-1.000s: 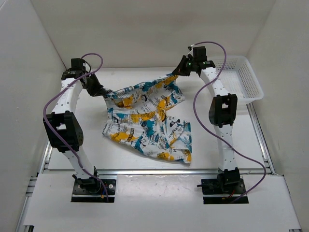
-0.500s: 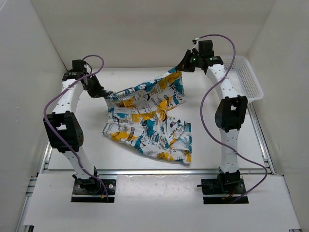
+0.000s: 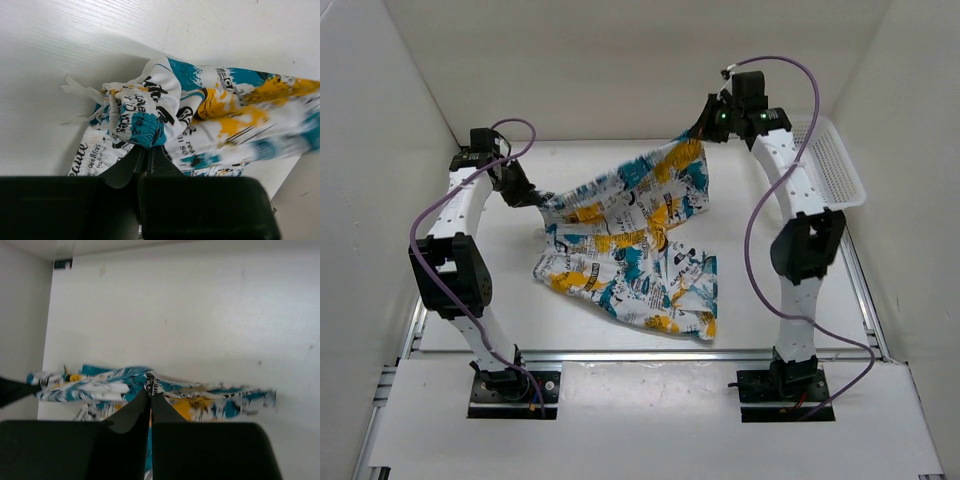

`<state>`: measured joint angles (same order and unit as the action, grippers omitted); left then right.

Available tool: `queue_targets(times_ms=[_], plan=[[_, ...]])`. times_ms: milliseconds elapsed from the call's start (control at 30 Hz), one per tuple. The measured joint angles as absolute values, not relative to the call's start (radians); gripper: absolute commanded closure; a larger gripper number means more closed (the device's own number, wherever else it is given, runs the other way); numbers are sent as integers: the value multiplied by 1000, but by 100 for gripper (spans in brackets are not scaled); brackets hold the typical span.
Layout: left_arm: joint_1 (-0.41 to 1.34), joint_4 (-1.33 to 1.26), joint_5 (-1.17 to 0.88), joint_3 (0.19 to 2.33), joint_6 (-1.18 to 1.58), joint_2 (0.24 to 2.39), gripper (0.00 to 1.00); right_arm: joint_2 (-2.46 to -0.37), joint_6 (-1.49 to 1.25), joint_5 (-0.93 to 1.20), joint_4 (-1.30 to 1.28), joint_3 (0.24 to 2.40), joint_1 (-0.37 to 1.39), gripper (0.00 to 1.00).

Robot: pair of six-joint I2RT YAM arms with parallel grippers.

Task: Fold and stack the shorts
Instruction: Flatten the shorts out

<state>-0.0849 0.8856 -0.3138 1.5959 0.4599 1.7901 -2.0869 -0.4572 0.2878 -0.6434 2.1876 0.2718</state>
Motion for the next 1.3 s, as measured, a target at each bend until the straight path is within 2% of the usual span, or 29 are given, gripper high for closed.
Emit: queue_targets(times_ms=[33,100,133,167,233,333,500,567,700,800,867,1000,1167,1300], plan=[[-85,886,-316,1596,461,1790,90,-2159,-461,294,-661,2299,253,80],[-81,882,-324,1601,463,1792,90,-2313,-477,314,-666,2506,224,33],[-81,883,-326,1604,463,1792,90,-2376,-486,325,-664,2579,212,13],[-81,884,-326,1611,464,1796,90,-2421,-489,334,-663,2615,201,8],[-82,885,-327,1631,467,1811,90,-2450,-498,340,-672,2597,182,7],[-82,881,-328,1656,469,1842,90,-2369,-498,323,-639,2356,167,7],[-82,881,-327,1663,471,1888,90,-2045,-487,273,-569,1834,187,24],[-82,882,-325,1663,471,1897,90,-1891,-482,250,-551,1680,214,34],[-82,882,-324,1663,471,1900,90,-1584,-476,218,-477,1386,302,41],[-82,882,-323,1663,467,1900,90,-1443,-472,203,-446,1172,385,41],[-82,882,-323,1663,467,1900,90,-1407,-484,183,-453,1047,437,36],[-82,882,-323,1662,466,1900,90,-1407,-517,147,-481,885,517,31],[-82,882,-323,1659,459,1900,90,-1442,-541,118,-447,868,533,31],[-82,882,-323,1658,455,1900,90,-1561,-544,109,-399,894,532,33]])
